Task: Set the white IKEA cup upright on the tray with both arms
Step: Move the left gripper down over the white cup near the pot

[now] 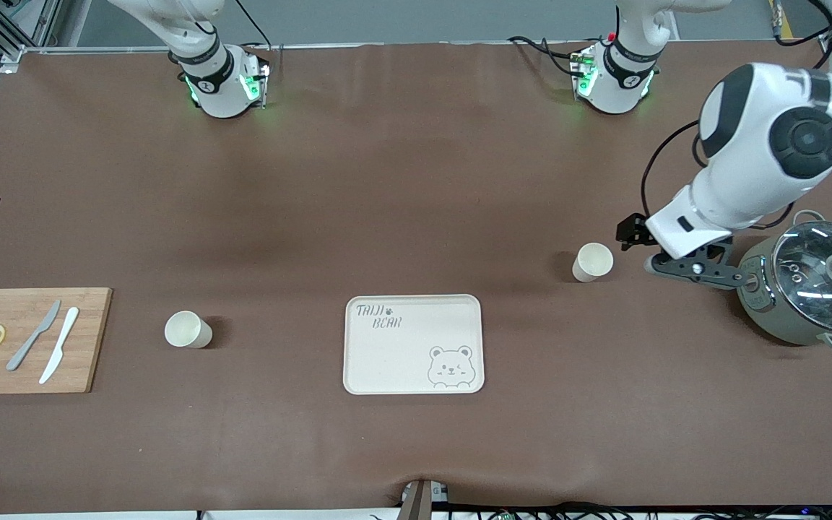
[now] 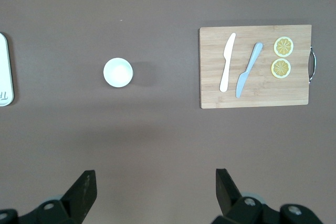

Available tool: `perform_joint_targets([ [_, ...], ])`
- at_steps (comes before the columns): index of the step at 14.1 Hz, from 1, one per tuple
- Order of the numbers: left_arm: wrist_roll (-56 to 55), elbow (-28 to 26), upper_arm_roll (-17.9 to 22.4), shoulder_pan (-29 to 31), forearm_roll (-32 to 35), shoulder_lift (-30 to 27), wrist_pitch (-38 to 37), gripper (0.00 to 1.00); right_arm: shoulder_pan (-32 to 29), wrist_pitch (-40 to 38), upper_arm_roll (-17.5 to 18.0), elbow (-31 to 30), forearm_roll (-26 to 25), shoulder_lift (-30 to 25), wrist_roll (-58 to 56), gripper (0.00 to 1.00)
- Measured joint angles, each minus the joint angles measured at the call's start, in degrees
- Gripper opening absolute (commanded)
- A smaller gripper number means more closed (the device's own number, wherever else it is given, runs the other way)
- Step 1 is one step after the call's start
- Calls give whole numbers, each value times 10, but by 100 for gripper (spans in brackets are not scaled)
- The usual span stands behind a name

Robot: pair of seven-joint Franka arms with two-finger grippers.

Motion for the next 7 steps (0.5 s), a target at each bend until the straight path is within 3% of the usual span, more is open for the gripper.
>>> perform_joint_targets([
  [7, 0, -172, -4, 7, 0, -23, 167, 100, 5, 0, 6, 0, 0, 0, -1, 100],
])
